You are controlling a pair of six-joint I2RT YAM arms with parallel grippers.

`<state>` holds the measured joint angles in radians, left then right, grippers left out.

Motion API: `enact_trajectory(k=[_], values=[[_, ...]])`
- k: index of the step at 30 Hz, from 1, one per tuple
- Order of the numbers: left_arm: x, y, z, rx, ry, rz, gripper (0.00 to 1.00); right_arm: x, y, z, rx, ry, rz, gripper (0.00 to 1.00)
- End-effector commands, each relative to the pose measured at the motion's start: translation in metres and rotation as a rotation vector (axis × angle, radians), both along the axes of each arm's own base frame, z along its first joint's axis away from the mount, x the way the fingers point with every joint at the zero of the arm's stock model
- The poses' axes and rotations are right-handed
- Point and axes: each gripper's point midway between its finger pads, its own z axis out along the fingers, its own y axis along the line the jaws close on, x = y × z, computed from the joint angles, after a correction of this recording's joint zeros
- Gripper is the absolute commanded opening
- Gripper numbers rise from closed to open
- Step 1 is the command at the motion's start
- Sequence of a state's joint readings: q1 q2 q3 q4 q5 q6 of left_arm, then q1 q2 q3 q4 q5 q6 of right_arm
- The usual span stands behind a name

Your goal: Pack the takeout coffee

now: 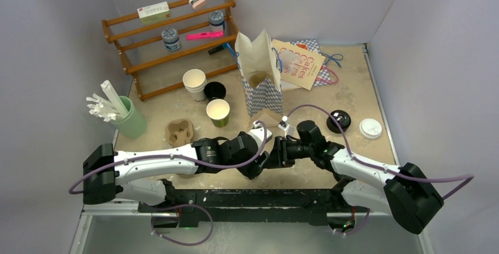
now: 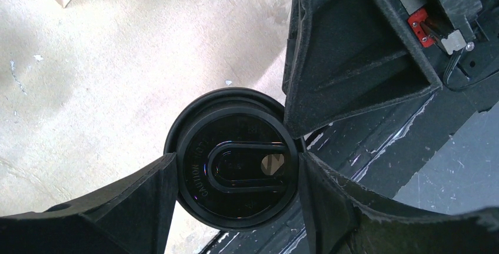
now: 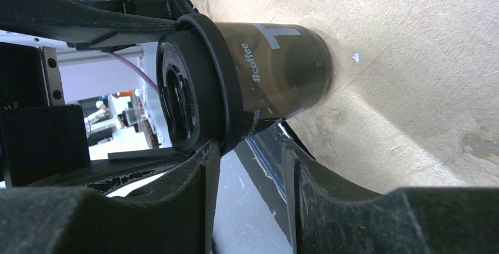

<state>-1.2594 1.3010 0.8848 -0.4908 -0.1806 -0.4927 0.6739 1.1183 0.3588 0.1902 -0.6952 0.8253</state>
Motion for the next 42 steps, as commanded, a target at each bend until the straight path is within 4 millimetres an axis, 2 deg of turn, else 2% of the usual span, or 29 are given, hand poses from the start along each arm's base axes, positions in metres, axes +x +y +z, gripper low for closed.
enact_trajectory(k=[1, 4, 9, 17, 22, 25, 30, 35, 42], values=[[-0.041, 0.043, -0.071, 0.201, 0.205, 0.037, 0.44, -0.034, -0.018, -0.03, -0.144, 0.083, 0.07, 0.44], [-0.042, 0.042, -0.074, 0.194, 0.191, 0.042, 0.43, -0.034, -0.02, -0.032, -0.166, 0.092, 0.073, 0.45], [-0.042, 0.04, -0.077, 0.181, 0.178, 0.062, 0.44, -0.038, -0.021, -0.032, -0.176, 0.103, 0.083, 0.53], [-0.048, 0.044, -0.082, 0.164, 0.176, 0.08, 0.43, -0.046, -0.022, -0.039, -0.197, 0.123, 0.1, 0.53], [-0.053, 0.048, -0.083, 0.153, 0.182, 0.091, 0.43, -0.043, -0.028, -0.048, -0.263, 0.117, 0.089, 0.54], [-0.058, 0.049, -0.084, 0.149, 0.194, 0.088, 0.43, -0.041, -0.028, -0.046, -0.269, 0.108, 0.085, 0.54], [-0.065, 0.044, -0.078, 0.147, 0.225, 0.058, 0.44, -0.037, -0.021, -0.027, -0.215, 0.086, 0.066, 0.55], [-0.069, 0.042, -0.07, 0.2, 0.251, 0.018, 0.44, -0.01, -0.02, 0.004, -0.185, -0.035, -0.041, 0.56], [-0.07, 0.04, -0.064, 0.222, 0.262, 0.02, 0.44, 0.002, -0.028, 0.018, -0.202, -0.115, -0.091, 0.58]])
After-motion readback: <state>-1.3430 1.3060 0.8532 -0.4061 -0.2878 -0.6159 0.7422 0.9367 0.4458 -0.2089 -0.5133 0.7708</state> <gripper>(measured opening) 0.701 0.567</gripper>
